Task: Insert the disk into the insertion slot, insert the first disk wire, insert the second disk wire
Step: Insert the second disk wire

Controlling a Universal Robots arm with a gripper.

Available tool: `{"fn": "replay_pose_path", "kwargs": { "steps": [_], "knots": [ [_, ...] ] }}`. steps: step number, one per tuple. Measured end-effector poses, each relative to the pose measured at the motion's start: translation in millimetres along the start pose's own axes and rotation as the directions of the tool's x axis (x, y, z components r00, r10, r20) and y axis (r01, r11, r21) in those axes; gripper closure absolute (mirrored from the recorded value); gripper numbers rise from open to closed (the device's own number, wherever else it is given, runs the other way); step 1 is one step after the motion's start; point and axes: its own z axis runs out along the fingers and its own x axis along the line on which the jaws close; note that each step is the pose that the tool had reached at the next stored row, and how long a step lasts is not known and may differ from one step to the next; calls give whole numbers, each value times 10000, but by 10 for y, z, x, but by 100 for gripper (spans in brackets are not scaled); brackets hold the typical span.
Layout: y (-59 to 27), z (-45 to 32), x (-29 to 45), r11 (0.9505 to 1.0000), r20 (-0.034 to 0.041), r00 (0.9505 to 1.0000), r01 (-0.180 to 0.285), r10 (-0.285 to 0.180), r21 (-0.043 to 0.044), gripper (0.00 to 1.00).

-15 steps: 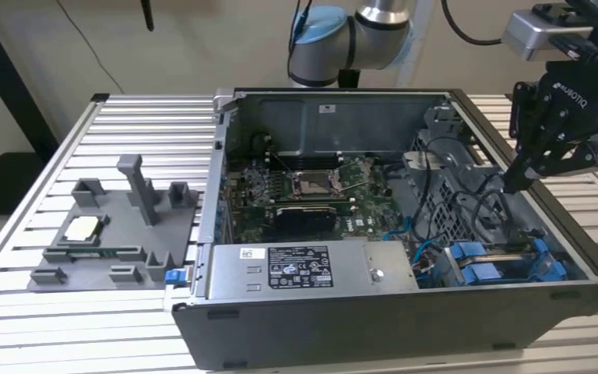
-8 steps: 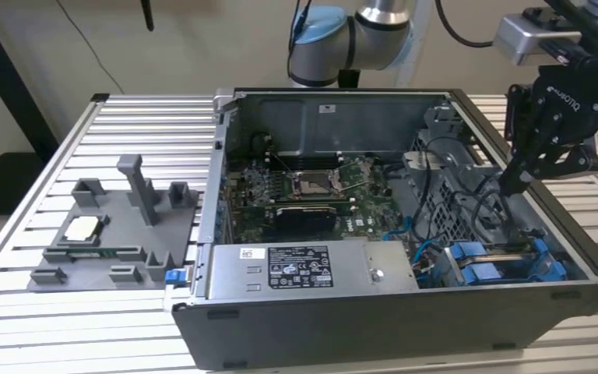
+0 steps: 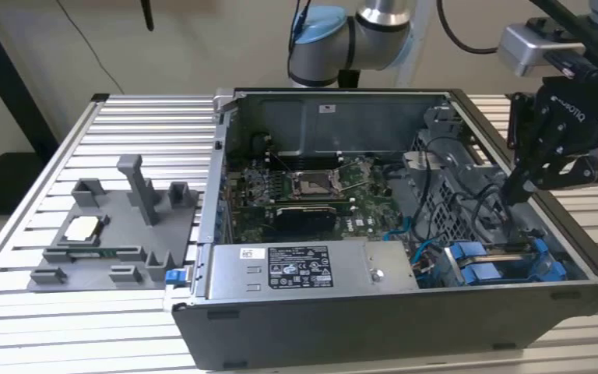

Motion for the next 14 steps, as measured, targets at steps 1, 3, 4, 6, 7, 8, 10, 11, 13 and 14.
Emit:
{"fn": "replay_pose_path", "kwargs": {
  "steps": [1,3,4,6,7,8,10,11,13,14],
  "knots": [
    [0,9,18,10000,0,10000,0,0,8,84],
    [-1,25,50,10000,0,10000,1,-1,23,84],
    [-1,34,63,10000,1,10000,0,0,30,84],
    [-2,51,83,10000,1,10000,1,-1,44,84],
    [-1,58,88,10000,2,10000,1,-1,46,84],
    [-1,62,89,10000,1,10000,2,-2,47,84],
    [-1,62,90,10000,-1,10000,1,-1,48,84],
    [-1,63,90,10000,-2,10000,1,-1,47,84],
    [-1,64,90,10000,0,10000,1,-1,47,84],
    [-1,65,90,10000,1,10000,2,-2,47,84]
  ]
}}
